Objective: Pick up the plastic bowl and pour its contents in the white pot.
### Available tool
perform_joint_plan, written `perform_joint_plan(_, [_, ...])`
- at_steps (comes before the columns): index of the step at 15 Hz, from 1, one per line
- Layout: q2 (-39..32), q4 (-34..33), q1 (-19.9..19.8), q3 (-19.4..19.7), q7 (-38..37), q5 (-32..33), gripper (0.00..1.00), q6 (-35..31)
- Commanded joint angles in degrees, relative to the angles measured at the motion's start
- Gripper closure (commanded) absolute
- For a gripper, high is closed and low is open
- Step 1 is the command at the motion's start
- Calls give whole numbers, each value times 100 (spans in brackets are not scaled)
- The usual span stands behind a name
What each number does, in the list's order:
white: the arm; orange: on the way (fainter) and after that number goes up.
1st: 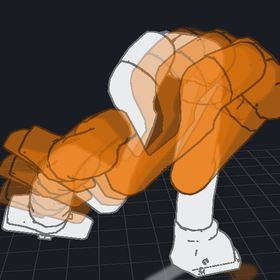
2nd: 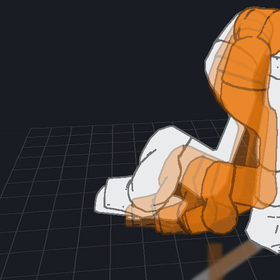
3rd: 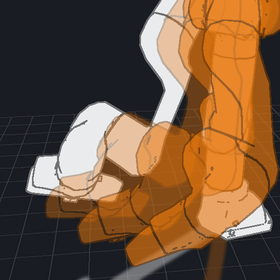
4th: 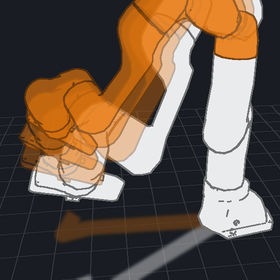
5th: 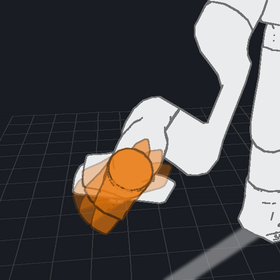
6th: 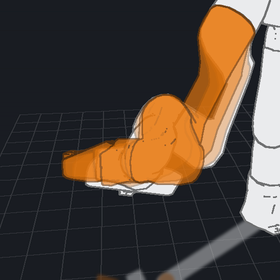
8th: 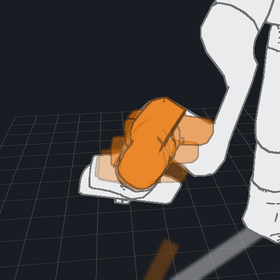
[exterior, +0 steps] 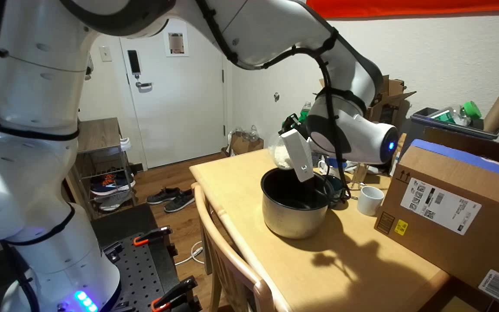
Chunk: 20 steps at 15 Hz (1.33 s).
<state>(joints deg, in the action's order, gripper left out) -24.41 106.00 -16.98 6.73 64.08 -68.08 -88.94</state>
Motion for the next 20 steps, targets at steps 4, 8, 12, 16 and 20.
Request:
perform_joint_plan(4, [-275, -15, -85, 56, 469, -256, 98, 605])
perform_joint_plan(8, [-419, 19, -200, 97, 785, -377, 98, 983])
perform_joint_plan(12, [-531, 50, -324, 173, 1079, -443, 98, 1369])
perform_joint_plan(16, [-644, 21, -388, 260, 1243, -467, 98, 1637])
perform_joint_plan(20, [-731, -72, -420, 311, 1190, -472, 98, 1749])
